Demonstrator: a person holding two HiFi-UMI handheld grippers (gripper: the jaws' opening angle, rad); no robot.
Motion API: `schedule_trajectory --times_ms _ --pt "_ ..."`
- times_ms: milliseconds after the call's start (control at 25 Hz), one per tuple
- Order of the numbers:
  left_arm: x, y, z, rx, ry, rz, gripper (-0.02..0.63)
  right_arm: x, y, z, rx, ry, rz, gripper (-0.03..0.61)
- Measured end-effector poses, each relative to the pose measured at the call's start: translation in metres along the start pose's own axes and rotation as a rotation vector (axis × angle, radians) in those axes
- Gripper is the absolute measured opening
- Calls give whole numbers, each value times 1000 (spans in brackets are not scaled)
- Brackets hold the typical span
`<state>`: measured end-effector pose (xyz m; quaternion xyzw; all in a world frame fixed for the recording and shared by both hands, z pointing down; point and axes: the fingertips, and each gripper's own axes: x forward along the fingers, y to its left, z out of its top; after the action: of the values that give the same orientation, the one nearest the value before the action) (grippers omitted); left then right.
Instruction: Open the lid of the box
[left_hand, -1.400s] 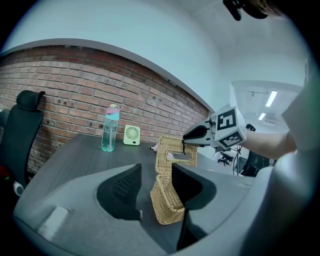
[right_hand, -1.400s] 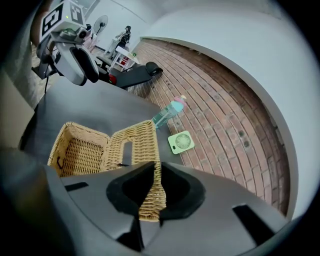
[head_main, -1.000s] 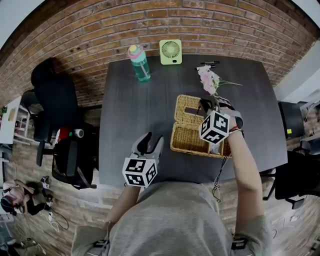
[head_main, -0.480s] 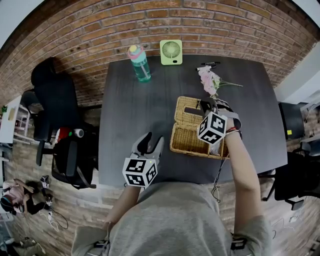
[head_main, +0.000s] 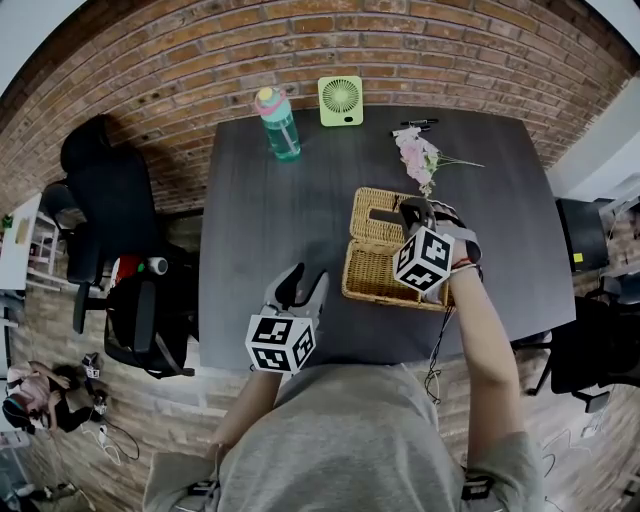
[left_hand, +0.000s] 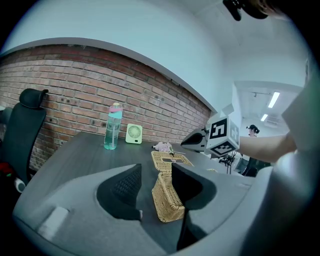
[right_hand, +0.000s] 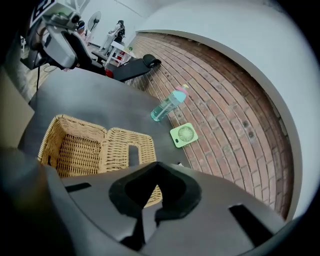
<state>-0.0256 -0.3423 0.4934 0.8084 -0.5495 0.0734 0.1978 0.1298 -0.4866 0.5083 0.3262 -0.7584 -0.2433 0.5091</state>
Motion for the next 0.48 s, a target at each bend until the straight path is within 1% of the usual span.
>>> schedule_trajectory --times_ms 240,480 --pt "-16 -2 -3 13 3 -21 189 -25 14 11 80 -22 -21 0" --pt "-41 -3 -9 28 14 -51 189 -58 34 24 269 -56 -24 0"
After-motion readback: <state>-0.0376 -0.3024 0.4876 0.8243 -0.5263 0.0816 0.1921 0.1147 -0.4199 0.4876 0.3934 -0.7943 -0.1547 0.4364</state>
